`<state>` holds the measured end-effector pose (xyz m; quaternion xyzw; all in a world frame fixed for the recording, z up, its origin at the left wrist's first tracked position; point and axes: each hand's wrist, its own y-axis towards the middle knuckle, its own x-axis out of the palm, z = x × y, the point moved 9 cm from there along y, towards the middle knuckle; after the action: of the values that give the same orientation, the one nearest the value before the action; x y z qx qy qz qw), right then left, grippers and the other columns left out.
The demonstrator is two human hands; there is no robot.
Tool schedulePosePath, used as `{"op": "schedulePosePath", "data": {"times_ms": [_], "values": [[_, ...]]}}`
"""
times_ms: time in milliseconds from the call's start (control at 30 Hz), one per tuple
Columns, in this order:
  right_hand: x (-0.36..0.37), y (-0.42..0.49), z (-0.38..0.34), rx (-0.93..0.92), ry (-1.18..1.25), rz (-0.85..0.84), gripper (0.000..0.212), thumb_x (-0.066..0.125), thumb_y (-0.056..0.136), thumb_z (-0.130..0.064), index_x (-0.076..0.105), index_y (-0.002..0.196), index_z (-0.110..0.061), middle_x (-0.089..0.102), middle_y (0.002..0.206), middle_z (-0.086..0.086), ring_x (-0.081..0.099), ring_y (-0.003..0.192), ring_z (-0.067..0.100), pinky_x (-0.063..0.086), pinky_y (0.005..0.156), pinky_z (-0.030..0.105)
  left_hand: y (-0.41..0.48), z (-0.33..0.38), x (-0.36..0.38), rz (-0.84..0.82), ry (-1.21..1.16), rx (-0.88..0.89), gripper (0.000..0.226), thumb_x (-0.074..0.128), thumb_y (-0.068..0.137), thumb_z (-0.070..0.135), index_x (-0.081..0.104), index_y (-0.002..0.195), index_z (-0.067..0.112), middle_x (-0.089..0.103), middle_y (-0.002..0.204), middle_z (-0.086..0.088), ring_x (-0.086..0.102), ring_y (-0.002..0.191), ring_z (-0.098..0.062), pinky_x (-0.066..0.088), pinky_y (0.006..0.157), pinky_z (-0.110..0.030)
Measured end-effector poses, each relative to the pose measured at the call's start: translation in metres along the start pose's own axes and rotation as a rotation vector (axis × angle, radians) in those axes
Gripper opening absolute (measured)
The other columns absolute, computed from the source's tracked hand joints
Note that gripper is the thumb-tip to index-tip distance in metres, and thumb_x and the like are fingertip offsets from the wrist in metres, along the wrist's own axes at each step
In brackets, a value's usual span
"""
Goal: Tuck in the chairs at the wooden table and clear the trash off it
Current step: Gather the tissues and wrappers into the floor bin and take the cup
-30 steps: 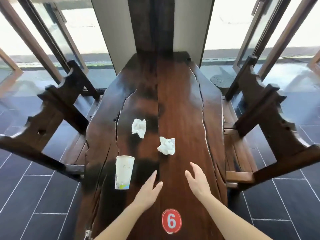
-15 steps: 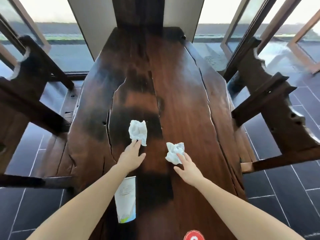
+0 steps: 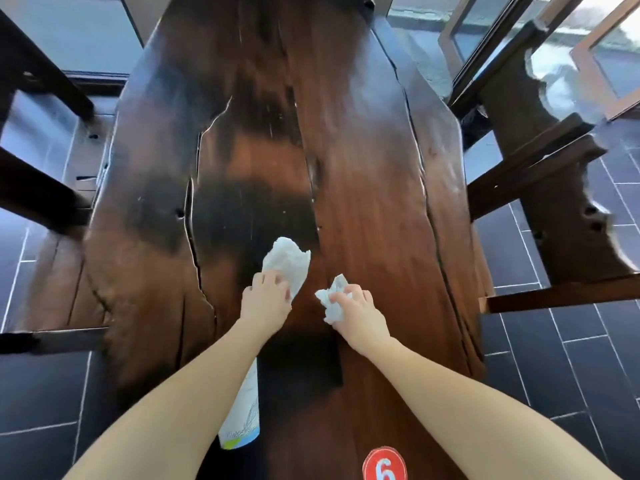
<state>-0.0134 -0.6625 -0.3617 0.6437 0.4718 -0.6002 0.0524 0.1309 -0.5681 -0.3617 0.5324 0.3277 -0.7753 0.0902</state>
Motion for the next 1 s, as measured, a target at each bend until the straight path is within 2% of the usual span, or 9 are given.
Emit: {"op": "schedulePosePath", "data": {"times_ms": [167,267,433,567,633,733,800,900,1000], "values": [[0.025,-0.027,0.027,0.147,0.14,-0.083,0.015,0.064,0.081,-0.026,0.056,0.091,-0.017,0.048,0.1,0.002,0.052,0.089,0.022,0.048,0.067,0.036,-0.043,0.043,0.04,-0.192,0.127,0.098,0.057,0.061,0.078,0.005,0.033,0.128,0.007,0.052,0.119,-0.009,0.047,0.109,-0.027,0.043,0.082,-0.035],[0.031,-0.05,0.047,0.191,0.172,-0.099,0.012,0.064,0.078,-0.021,0.053,0.081,-0.019,0.052,0.094,0.002,0.056,0.08,0.022,0.043,0.062,0.032,-0.07,0.064,0.062,-0.25,0.15,0.144,0.069,0.064,0.076,0.004,0.025,0.132,0.012,0.053,0.118,-0.008,0.05,0.107,-0.027,0.041,0.079,-0.036],[0.029,-0.099,0.09,0.252,0.194,-0.012,0.014,0.069,0.082,-0.019,0.058,0.09,-0.022,0.06,0.093,-0.001,0.061,0.076,0.013,0.051,0.066,0.02,-0.111,0.095,0.094,-0.337,0.199,0.227,0.041,0.054,0.087,0.012,0.04,0.125,0.018,0.053,0.118,-0.008,0.05,0.111,-0.026,0.042,0.086,-0.036],[0.026,-0.137,0.131,0.308,0.294,0.05,0.017,0.069,0.081,-0.02,0.06,0.095,-0.023,0.062,0.094,-0.002,0.06,0.076,0.012,0.046,0.062,0.019,-0.122,0.109,0.092,-0.224,-0.074,0.083,0.019,0.041,0.09,0.023,0.056,0.102,0.019,0.054,0.095,0.0,0.058,0.091,-0.021,0.042,0.071,-0.032],[0.025,-0.157,0.157,0.357,0.359,0.108,0.019,0.067,0.085,-0.024,0.064,0.103,-0.026,0.061,0.099,-0.003,0.06,0.082,0.012,0.046,0.068,0.02,-0.122,0.126,0.083,-0.147,-0.189,0.044,0.019,0.042,0.09,0.027,0.057,0.088,0.017,0.048,0.088,0.001,0.055,0.078,-0.017,0.041,0.061,-0.028],[0.023,-0.19,0.191,0.412,0.393,0.237,0.016,0.061,0.09,-0.024,0.068,0.105,-0.024,0.052,0.094,-0.007,0.057,0.084,0.012,0.043,0.07,0.017,-0.121,0.171,0.073,-0.061,-0.289,0.081,0.018,0.047,0.091,0.028,0.058,0.086,0.015,0.053,0.091,0.0,0.056,0.074,-0.014,0.038,0.059,-0.023],[0.021,-0.215,0.216,0.465,0.447,0.339,0.014,0.061,0.091,-0.02,0.069,0.102,-0.022,0.05,0.093,-0.007,0.056,0.082,0.012,0.041,0.065,0.015,-0.127,0.205,0.073,-0.035,-0.387,0.113,0.009,0.051,0.09,0.023,0.055,0.094,0.016,0.061,0.09,0.0,0.06,0.076,-0.014,0.047,0.062,-0.024],[0.025,-0.253,0.259,0.566,0.566,0.459,0.015,0.058,0.09,-0.019,0.07,0.099,-0.022,0.052,0.093,-0.003,0.054,0.08,0.014,0.039,0.061,0.023,-0.146,0.254,0.087,-0.057,-0.535,0.113,0.016,0.051,0.087,0.015,0.052,0.103,0.018,0.063,0.089,0.004,0.06,0.078,-0.013,0.053,0.07,-0.029],[0.041,-0.297,0.306,0.718,0.666,0.488,0.017,0.052,0.087,-0.018,0.066,0.082,-0.026,0.05,0.092,0.001,0.052,0.074,0.019,0.034,0.058,0.026,-0.172,0.297,0.123,-0.226,-0.742,-0.008,0.018,0.047,0.078,0.01,0.062,0.086,0.017,0.066,0.078,-0.004,0.061,0.07,-0.021,0.052,0.068,-0.038]]}}
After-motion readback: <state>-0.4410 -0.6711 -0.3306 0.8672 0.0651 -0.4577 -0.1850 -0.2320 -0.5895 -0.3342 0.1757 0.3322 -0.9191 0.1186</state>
